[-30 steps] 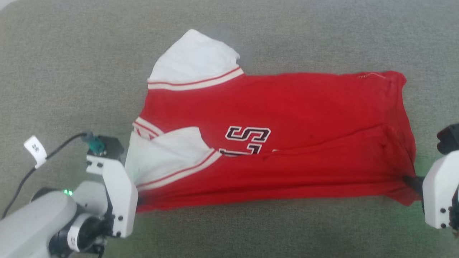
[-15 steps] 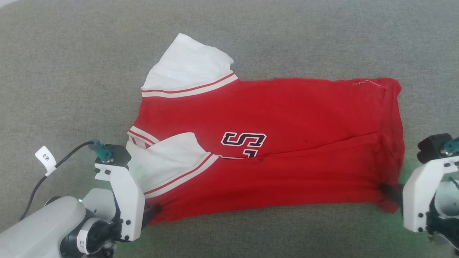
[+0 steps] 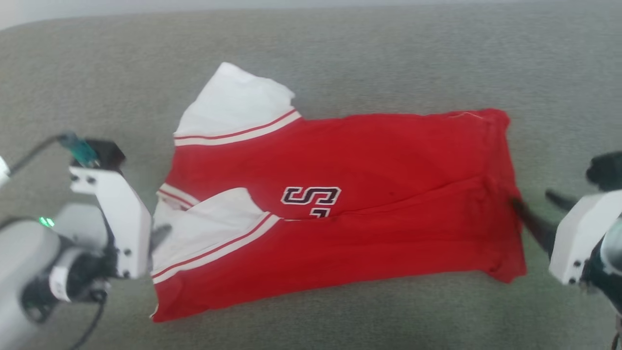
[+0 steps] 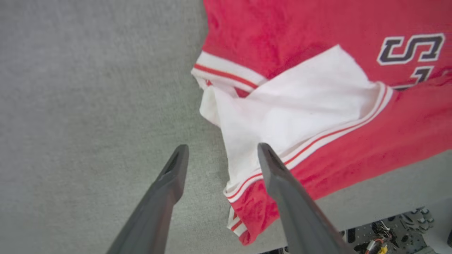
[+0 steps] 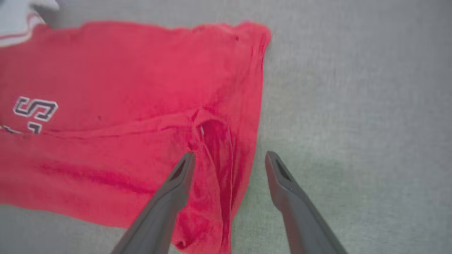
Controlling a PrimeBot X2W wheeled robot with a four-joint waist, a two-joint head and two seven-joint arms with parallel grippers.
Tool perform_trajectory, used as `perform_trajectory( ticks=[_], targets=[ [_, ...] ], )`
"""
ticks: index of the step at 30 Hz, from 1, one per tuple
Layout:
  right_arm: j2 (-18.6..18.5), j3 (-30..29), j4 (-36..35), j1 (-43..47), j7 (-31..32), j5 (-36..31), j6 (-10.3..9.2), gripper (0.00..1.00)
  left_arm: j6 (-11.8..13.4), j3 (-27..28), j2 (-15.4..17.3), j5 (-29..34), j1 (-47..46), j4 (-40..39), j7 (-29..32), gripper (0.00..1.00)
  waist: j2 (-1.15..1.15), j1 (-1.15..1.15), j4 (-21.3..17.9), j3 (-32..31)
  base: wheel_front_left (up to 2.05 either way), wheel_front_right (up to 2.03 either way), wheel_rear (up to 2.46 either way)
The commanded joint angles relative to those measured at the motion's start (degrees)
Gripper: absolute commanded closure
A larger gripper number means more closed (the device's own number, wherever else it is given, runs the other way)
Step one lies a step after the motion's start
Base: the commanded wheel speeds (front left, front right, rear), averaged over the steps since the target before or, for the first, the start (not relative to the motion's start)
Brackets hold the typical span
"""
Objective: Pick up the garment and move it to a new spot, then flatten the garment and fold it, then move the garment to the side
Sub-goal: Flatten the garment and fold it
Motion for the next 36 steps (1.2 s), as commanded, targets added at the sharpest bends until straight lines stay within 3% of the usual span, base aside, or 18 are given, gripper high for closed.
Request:
perform_trajectory(
  ticks=[1,7,15,27,36],
  targets=[
    [0.58,-0.06,-0.6,-0.9,-2.28,-0.73,0.0,0.0,-0.43,0.62,0.59,1.29,-1.98,-0.24,0.51,0.0,0.0,0.0,-1.43,-0.38,0.0,0.0,0.0],
    [2.49,1.63,-2.19,-4.4,-13.62,-2.77,0.0,0.0,-3.97,1.99,-0.22,3.58,-8.96,3.57,1.01,0.0,0.0,0.0,-6.1,0.19,0.0,0.0,0.0],
    [5.68,6.67,1.31,-8.36,-26.62,-3.81,0.0,0.0,-12.63,1.84,-3.89,7.3,-17.86,16.29,-0.36,0.0,0.0,0.0,-13.43,3.02,0.0,0.0,0.0],
    [6.46,10.65,5.98,-9.9,-30.85,-1.64,0.0,0.0,-19.9,0.37,-7.4,10.37,-26.76,36.14,1.66,0.0,0.0,0.0,-18.81,8.24,0.0,0.0,0.0],
    [5.17,11.95,6.96,-11.8,-30.28,0.03,0.0,0.0,-20.59,0.42,-11.71,8.59,-28.98,49.52,3.66,0.0,0.0,0.0,-19.01,11.16,0.0,0.0,0.0]
  ],
)
